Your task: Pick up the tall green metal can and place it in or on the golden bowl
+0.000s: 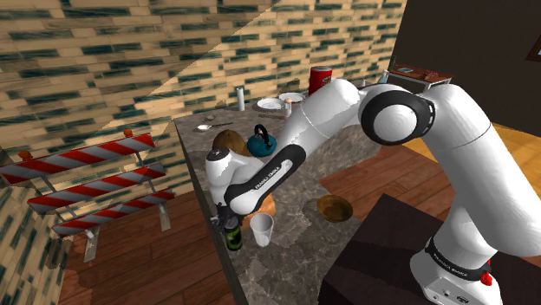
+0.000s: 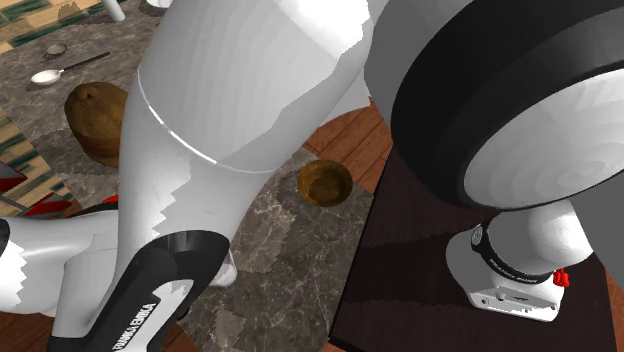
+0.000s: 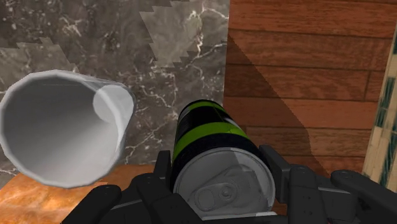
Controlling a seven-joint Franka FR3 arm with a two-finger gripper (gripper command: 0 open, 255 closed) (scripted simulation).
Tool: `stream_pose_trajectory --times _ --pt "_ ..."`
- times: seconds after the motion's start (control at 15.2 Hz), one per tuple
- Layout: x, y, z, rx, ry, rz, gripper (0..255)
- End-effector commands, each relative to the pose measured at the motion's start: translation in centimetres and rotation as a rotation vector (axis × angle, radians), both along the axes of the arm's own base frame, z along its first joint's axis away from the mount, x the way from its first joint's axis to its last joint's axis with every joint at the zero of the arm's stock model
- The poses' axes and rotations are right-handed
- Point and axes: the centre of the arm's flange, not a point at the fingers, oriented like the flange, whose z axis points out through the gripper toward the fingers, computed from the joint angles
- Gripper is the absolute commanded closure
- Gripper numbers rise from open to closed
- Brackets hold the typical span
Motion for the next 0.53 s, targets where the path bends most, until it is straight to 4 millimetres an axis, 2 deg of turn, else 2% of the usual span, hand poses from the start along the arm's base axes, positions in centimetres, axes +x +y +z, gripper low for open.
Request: stream_pose_trajectory --times 0.0,0.46 --pt "0.0 -0.1 1.1 0.000 0.000 0.000 255" --pt "0.0 -0.1 4.8 0.000 0.000 0.000 255"
